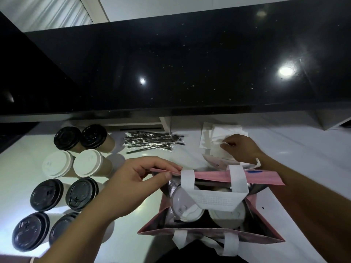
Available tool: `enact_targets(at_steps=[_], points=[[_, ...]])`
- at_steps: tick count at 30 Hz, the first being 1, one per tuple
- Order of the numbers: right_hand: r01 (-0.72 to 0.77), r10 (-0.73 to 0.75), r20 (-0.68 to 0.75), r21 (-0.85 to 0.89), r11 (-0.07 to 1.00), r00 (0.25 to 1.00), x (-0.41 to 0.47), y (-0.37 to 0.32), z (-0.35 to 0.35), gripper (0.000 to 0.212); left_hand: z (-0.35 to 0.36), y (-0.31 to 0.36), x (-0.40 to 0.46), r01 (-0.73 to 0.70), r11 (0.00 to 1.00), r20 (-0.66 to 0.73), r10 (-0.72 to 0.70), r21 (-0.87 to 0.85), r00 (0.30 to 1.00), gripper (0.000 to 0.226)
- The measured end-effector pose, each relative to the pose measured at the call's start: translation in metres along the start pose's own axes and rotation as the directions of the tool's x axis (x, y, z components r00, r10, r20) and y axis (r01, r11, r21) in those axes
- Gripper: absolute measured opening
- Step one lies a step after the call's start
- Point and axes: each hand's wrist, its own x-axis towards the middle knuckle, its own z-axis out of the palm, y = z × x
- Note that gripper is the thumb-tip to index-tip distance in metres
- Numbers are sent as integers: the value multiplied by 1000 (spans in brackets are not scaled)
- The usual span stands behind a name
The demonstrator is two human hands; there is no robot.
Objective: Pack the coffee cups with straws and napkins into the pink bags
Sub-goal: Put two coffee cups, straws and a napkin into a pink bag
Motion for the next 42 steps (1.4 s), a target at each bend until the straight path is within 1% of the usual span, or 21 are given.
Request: enact_targets(at_steps=[4,7,10,12,14,17,19,21,24,26,29,31,33,34,35,37,38,40,42], points=[[-54,53,11,110,992,999,-1,-1,-4,33,1,1,0,-12,999,-5,11,-36,1000,16],[-77,75,22,112,991,997,-1,-1,-5,34,1,2,0,-11,998,-7,11,-54,1000,16],[-86,88,-9,131,988,996,-1,2,-3,38,0,1,1,-21,998,-7,21,-51,1000,16],[-76,86,-69,143,987,994,-1,3,-2,38,-1,0,2,-31,999,-12,30,-41,999,17],[-75,105,-166,180,981,980,-4,5,-2,35,-1,0,3,-35,998,-24,34,-46,999,17],[-67,174,-312,326,943,934,-11,7,-11,30,1,-1,6,-44,998,-52,43,-35,998,16],[-51,229,-386,420,906,894,-22,7,-23,25,2,-2,8,-52,998,-69,50,-25,996,20],[-17,238,-441,449,893,866,-43,4,-37,21,4,-2,9,-57,998,-77,55,-22,996,22],[21,244,-461,497,868,853,-88,-6,-56,21,5,-2,10,-84,996,-103,87,34,991,31],[59,229,-508,489,870,830,-124,-21,-70,26,5,-2,11,-82,993,-114,91,82,989,34],[158,183,-626,449,880,758,-176,-48,-96,24,6,-1,11,-68,985,-132,90,160,987,28],[213,107,-666,381,900,739,-207,-70,-116,21,8,0,12,-86,980,-158,115,180,981,26],[251,-44,-639,237,938,768,-230,-92,-132,21,11,1,14,-95,980,-179,127,176,976,22],[268,-125,-594,160,950,795,-240,-103,-136,21,12,1,14,-98,979,-184,131,178,974,20],[285,-197,-530,90,954,825,-246,-113,-138,22,12,0,14,-99,978,-183,133,185,974,18],[315,-305,-354,-32,949,884,-248,-131,-131,21,13,-1,17,-106,977,-175,139,187,975,17],[318,-329,-254,-85,944,910,-243,-140,-121,19,13,-1,17,-111,977,-174,144,184,974,18],[337,-366,-101,-228,914,925,-225,-153,-97,17,13,-3,19,-118,972,-176,155,204,972,18],[319,-351,-8,-399,860,936,-202,-159,-73,27,13,-5,21,-120,964,-177,165,239,970,17]])
